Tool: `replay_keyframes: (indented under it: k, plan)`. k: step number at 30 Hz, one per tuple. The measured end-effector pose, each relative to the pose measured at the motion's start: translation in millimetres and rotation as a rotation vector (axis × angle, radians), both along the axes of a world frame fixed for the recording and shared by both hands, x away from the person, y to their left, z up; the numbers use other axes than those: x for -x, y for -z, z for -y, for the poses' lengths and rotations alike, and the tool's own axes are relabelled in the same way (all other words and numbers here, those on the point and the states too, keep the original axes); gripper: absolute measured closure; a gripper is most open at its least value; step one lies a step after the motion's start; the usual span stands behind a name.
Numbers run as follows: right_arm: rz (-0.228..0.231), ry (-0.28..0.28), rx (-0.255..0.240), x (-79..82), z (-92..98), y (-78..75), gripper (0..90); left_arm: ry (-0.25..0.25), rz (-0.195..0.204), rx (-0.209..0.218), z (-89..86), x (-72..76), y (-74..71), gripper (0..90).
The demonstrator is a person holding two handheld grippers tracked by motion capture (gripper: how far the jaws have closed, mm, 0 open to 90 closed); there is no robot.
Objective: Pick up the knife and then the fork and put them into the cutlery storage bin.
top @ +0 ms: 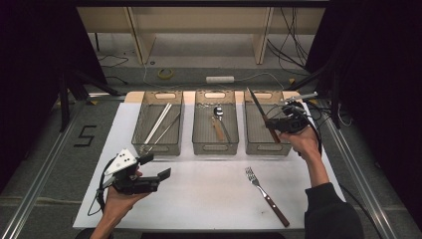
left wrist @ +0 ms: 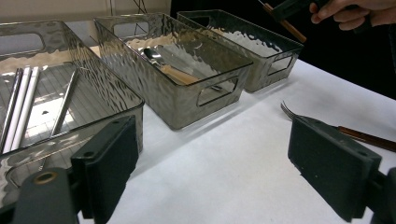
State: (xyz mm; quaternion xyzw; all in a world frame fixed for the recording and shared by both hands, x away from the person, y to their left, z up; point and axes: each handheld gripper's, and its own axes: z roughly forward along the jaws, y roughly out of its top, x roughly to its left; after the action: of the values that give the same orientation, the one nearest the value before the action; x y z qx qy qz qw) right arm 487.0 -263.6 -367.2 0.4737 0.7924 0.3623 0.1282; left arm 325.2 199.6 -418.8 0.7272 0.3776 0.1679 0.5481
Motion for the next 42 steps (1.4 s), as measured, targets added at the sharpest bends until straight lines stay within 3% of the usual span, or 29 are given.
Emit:
replay_keyframes:
  k: [23,42]
  plan:
    - [-0.064,0.103,0.003,-32.2,-12.5,16.8,77.1,0.002,0.001,-0.002,0.1,0.2,-0.1,15.7]
    - [-0.119,0.195,0.013,-41.6,-15.1,32.4,77.1,0.002,0.001,-0.003,-0.1,0.5,0.0,15.7]
